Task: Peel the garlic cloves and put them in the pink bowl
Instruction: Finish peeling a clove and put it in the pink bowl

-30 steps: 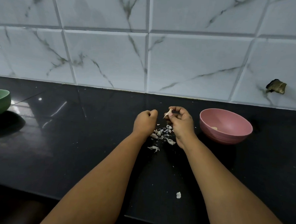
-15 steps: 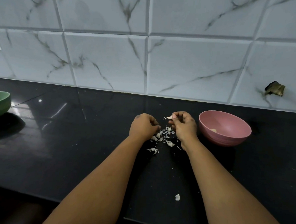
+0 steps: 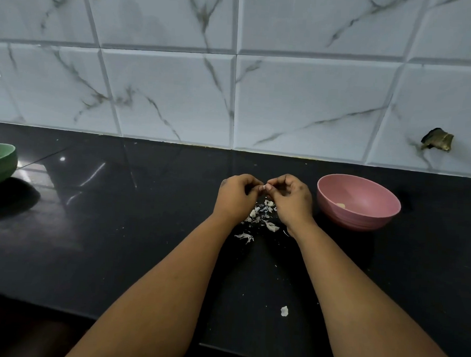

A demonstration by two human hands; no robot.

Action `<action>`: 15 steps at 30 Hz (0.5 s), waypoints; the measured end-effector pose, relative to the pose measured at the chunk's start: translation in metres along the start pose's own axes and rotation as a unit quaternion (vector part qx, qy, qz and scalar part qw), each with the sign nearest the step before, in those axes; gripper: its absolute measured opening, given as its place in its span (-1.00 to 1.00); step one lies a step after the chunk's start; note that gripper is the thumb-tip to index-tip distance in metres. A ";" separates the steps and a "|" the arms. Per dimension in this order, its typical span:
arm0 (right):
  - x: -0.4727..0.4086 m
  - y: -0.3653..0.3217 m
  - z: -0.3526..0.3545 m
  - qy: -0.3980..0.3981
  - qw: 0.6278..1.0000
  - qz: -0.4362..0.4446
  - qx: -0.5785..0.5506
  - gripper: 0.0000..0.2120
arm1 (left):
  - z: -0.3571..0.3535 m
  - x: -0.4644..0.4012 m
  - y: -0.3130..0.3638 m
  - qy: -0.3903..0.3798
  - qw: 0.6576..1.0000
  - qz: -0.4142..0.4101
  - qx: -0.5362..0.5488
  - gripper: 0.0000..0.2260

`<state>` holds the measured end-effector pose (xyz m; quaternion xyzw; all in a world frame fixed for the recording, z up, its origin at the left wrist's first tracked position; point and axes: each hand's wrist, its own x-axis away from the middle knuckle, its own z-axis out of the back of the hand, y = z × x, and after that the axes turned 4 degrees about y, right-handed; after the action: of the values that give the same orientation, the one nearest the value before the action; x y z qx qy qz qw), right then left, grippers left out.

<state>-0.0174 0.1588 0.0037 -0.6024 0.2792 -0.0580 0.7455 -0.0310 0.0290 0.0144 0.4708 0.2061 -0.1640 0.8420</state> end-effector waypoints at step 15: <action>0.001 0.006 -0.004 -0.004 0.971 0.131 0.199 -0.97 | -0.016 0.009 0.001 0.013 0.973 0.177 0.145 -0.88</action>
<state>-0.0199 0.1563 -0.0029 -0.4001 0.3354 -0.0119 0.8528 -0.0260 0.0427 0.0035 0.6194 0.1046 -0.0343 0.7773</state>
